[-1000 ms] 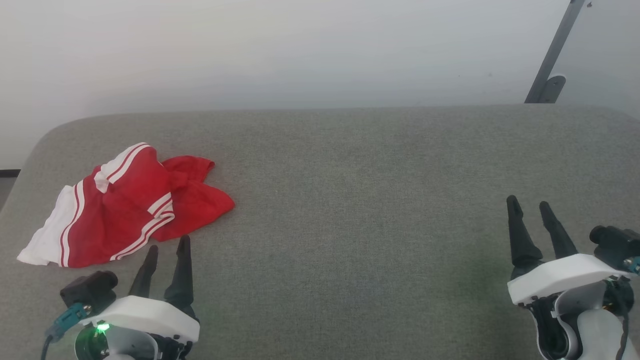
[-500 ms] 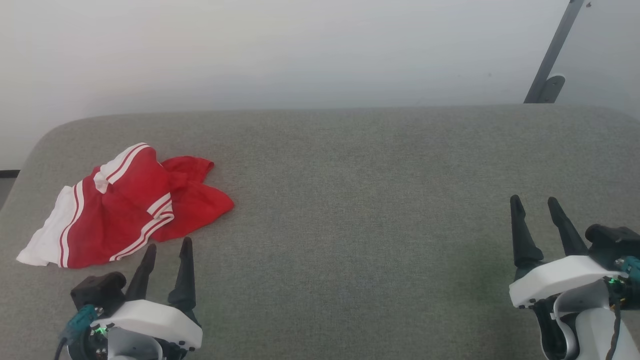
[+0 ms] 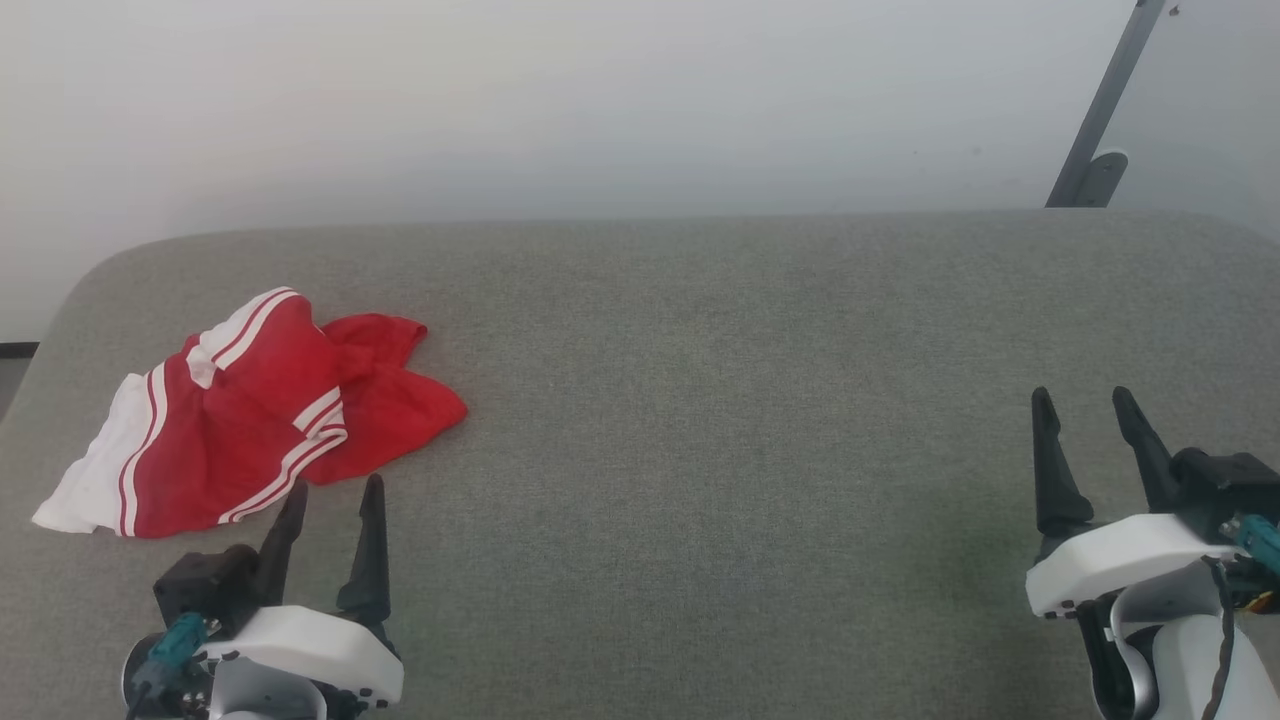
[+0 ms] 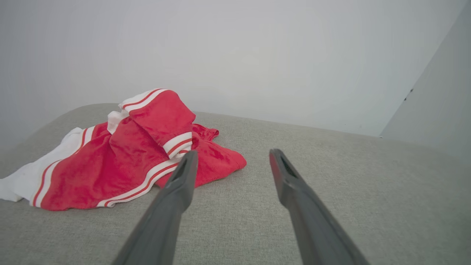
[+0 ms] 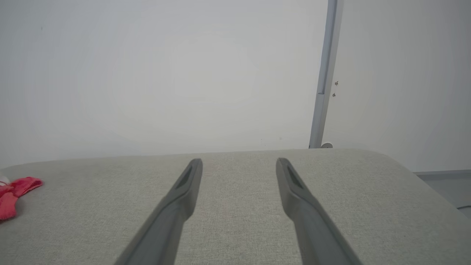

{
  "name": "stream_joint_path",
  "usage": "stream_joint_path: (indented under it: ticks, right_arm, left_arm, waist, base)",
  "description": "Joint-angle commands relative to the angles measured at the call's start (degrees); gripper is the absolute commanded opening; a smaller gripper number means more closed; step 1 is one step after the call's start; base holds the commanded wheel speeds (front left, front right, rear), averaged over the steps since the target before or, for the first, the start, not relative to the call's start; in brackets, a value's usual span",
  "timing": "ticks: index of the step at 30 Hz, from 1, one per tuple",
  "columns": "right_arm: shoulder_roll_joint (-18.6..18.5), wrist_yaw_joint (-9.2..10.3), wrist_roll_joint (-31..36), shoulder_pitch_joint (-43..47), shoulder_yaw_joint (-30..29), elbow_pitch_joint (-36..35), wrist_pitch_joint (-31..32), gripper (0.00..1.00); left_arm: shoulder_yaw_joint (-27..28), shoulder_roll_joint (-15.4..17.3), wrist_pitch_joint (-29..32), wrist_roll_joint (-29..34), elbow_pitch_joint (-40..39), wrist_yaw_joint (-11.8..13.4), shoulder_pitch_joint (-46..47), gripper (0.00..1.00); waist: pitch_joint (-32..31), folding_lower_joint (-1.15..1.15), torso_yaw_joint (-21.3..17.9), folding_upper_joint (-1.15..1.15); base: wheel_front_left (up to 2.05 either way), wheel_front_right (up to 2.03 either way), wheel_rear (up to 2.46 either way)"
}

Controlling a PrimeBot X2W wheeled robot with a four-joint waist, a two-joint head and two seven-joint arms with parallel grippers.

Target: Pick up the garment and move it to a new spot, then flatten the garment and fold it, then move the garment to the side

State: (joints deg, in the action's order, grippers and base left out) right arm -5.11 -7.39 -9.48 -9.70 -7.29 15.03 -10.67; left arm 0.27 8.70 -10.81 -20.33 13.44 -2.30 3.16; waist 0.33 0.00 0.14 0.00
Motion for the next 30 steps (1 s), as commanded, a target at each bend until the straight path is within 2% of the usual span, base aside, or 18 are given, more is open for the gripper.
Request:
stream_joint_path:
  ticks: [1, 30]
  right_arm:
    - [0.1, -0.15, 1.7, -0.4, -0.3, -0.5, -0.8, 1.00]
    - [1.0, -0.11, 12.4, -0.2, -3.0, -0.7, -4.0, 1.00]
  left_arm:
    - [0.3, 0.0, -0.7, 1.7, -0.1, -0.5, -0.1, 1.00]
    - [4.5, -1.7, -3.8, 13.5, 3.0, -3.8, 0.9, 1.00]
  waist:
    - [0.0, 0.00, 0.0, 0.00]
    - [0.4, 0.00, -0.3, 0.00]
  base:
    - [0.00, 0.00, 0.00]
    - [0.00, 0.00, 0.00]
